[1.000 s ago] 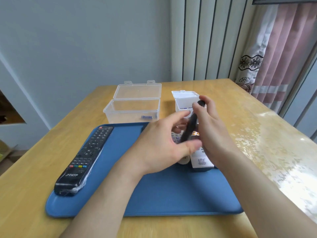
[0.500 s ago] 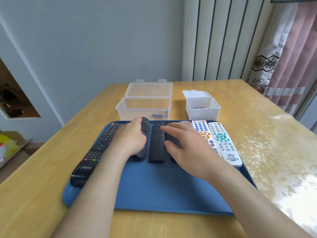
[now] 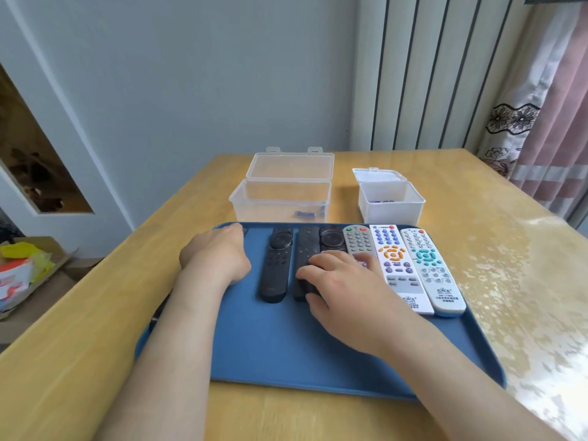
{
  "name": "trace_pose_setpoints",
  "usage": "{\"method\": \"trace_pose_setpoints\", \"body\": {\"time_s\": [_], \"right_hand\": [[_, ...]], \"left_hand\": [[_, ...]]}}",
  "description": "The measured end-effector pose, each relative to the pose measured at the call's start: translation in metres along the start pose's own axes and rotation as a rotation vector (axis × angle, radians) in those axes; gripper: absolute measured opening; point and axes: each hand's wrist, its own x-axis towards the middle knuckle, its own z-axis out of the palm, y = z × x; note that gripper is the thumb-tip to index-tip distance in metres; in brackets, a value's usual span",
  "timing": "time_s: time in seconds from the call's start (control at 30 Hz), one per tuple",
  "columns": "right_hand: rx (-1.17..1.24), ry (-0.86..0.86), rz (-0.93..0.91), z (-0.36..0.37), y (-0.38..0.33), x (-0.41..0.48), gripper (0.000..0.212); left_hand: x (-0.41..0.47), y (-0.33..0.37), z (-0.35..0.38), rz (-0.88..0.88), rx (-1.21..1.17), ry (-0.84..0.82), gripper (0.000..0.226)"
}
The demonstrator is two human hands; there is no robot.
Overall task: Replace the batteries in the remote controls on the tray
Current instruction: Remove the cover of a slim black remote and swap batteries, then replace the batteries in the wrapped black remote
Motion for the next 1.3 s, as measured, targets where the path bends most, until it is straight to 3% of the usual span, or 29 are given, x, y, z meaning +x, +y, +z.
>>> {"method": "trace_pose_setpoints", "body": {"time_s": [0.23, 0.33, 0.37, 0.43, 0.5, 0.57, 0.63, 0.73, 0.9, 1.0, 1.07, 1.2, 1.3], "right_hand": [[0.043, 0.039, 0.01, 0.0, 0.003, -0.002, 0.029], [0.155, 0.123, 0.001, 0.0, 0.004, -0.001, 0.031], [0.273, 0.154, 0.024, -0.003, 0.003, 0.001, 0.032], [0.68, 0.19, 0.157, -0.013, 0.0, 0.003, 0.032], [1.245, 0.071, 0.324, -0.024, -0.005, 0.004, 0.03], [1.628, -0.122, 0.403, -0.03, -0.007, 0.002, 0.037], [1.75, -0.199, 0.399, -0.032, -0.01, -0.002, 0.042], [1.791, -0.135, 0.39, -0.035, -0.011, -0.004, 0.041], [1.87, -0.066, 0.456, -0.047, -0.006, -0.003, 0.038], [1.886, 0.0, 0.523, -0.048, -0.002, -0.003, 0.032], [1.859, 0.029, 0.533, -0.049, 0.0, -0.003, 0.031], [1.807, 0.067, 0.562, -0.045, 0.003, -0.003, 0.023], [1.821, 0.012, 0.576, -0.046, 0.007, -0.003, 0.021]], "left_hand": [[0.008, -0.014, 0.005, -0.023, -0.185, 0.021, 0.075], [0.004, -0.014, -0.005, 0.01, -0.266, 0.177, 0.068], [0.003, -0.012, -0.01, 0.026, -0.422, 0.271, 0.063], [-0.005, -0.001, -0.023, 0.1, -1.087, 0.343, 0.05], [-0.021, 0.025, -0.027, 0.196, -1.743, 0.151, 0.029], [-0.037, 0.051, -0.022, 0.195, -2.027, -0.017, 0.027], [-0.045, 0.065, -0.014, 0.252, -2.054, -0.034, 0.027], [-0.044, 0.066, -0.008, 0.418, -1.856, 0.117, 0.024], [-0.051, 0.064, -0.011, 0.506, -1.691, -0.154, 0.025], [-0.062, 0.075, -0.009, 0.564, -1.641, -0.184, 0.026], [-0.068, 0.082, -0.009, 0.616, -1.74, -0.192, 0.03], [-0.068, 0.091, -0.003, 0.718, -1.804, -0.051, 0.032], [-0.067, 0.095, 0.006, 0.743, -1.678, 0.149, 0.034]]}}
